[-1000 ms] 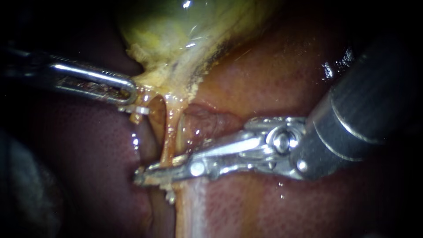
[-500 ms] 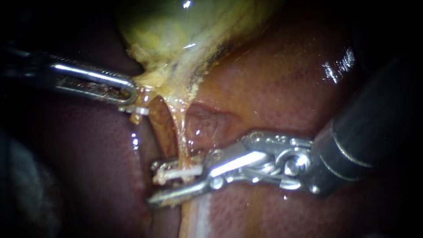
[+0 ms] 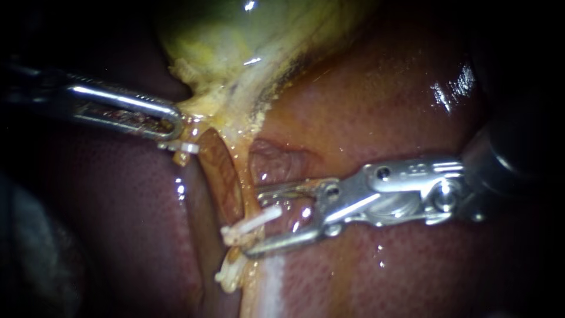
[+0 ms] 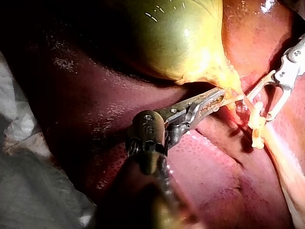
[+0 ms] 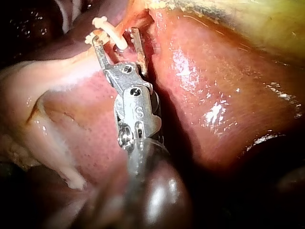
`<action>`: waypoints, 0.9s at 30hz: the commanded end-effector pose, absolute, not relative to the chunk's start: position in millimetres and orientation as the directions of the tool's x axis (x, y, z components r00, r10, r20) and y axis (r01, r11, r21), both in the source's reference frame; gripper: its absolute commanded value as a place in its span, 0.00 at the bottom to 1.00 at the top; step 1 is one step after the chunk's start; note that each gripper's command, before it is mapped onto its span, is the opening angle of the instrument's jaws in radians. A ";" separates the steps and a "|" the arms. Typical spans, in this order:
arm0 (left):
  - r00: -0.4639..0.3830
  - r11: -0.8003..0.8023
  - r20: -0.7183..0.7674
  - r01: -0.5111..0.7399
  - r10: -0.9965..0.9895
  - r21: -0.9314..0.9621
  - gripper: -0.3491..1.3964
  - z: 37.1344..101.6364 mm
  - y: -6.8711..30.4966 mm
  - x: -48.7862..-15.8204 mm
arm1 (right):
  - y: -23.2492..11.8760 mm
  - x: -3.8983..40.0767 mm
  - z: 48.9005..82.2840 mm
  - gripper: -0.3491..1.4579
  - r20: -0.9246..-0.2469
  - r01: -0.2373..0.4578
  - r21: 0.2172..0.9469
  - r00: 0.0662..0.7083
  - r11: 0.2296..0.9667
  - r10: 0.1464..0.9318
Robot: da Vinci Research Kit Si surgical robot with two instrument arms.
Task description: Going back first clip right tube
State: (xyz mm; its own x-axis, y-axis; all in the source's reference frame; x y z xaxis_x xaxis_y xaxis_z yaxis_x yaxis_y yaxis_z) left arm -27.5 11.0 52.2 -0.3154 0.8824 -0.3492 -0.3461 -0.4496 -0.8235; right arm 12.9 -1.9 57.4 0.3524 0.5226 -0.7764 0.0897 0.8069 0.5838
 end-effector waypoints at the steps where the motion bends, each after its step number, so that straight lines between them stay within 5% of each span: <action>1: -0.315 -0.450 -0.349 -0.346 0.882 -0.823 0.00 52.2 10.9 -27.5 | -1.6 12.2 57.1 0.47 -0.783 0.088 0.575 0.349 0.814 0.515; 13: -0.316 -0.451 -0.350 -0.346 0.882 -0.823 0.00 52.4 10.8 -27.5 | 0.5 5.6 56.1 0.47 -0.825 0.085 0.510 0.328 0.856 0.460; 27: -0.313 -0.456 -0.356 -0.353 0.881 -0.817 0.00 55.1 11.6 -28.6 | 1.6 3.6 54.9 0.47 -0.836 0.072 0.490 0.320 0.869 0.445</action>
State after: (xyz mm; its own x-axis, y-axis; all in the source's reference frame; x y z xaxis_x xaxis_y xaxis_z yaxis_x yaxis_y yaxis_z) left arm -28.8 11.8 55.5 -0.3135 0.8795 -0.3579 -0.3511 -0.4576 -0.8169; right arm 3.5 1.6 54.8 0.3200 0.4460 -0.8359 0.0722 0.8682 0.4909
